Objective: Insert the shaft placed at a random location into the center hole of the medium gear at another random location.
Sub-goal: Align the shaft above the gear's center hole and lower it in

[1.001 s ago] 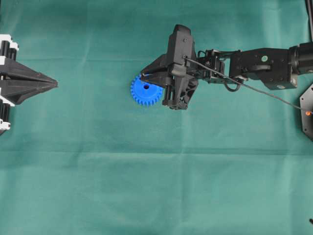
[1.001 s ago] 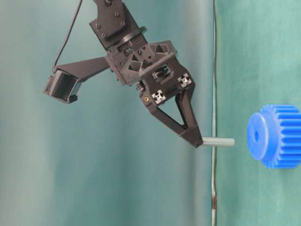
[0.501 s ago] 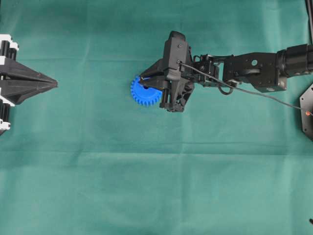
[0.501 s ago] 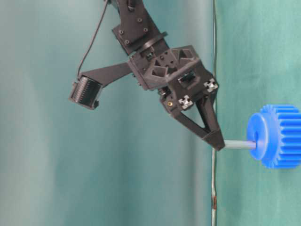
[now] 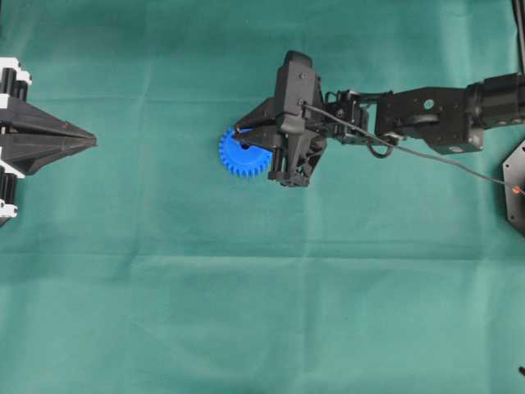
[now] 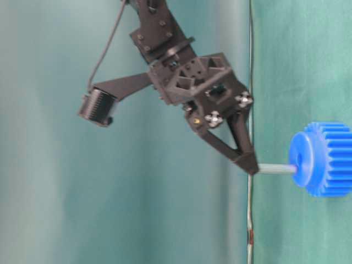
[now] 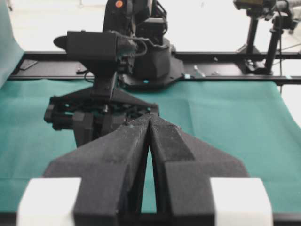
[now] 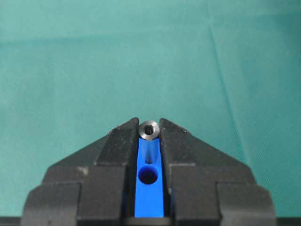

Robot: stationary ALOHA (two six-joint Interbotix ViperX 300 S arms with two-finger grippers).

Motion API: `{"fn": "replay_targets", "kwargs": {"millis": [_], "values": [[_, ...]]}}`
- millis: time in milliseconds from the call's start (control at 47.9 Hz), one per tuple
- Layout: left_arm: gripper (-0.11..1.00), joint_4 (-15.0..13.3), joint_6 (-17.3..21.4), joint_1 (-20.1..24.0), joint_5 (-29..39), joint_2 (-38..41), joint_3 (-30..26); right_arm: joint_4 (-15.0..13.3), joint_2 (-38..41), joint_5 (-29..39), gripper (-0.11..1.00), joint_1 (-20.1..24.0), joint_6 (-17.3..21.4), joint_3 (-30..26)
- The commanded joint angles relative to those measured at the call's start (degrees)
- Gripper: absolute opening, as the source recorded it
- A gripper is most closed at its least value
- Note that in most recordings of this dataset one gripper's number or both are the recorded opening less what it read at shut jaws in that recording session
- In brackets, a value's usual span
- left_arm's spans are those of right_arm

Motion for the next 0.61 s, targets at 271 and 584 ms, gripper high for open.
{"fn": "replay_targets", "kwargs": {"millis": [271, 584], "values": [[0.00, 0.18, 0.00, -0.09, -0.26, 0.53, -0.70, -0.18, -4.83, 2.29, 0.13, 0.09, -0.70, -0.09], [0.00, 0.18, 0.00, -0.18, -0.26, 0.44, -0.70, 0.09, -1.41, 1.85, 0.13, 0.09, -0.26, 0.26]]}}
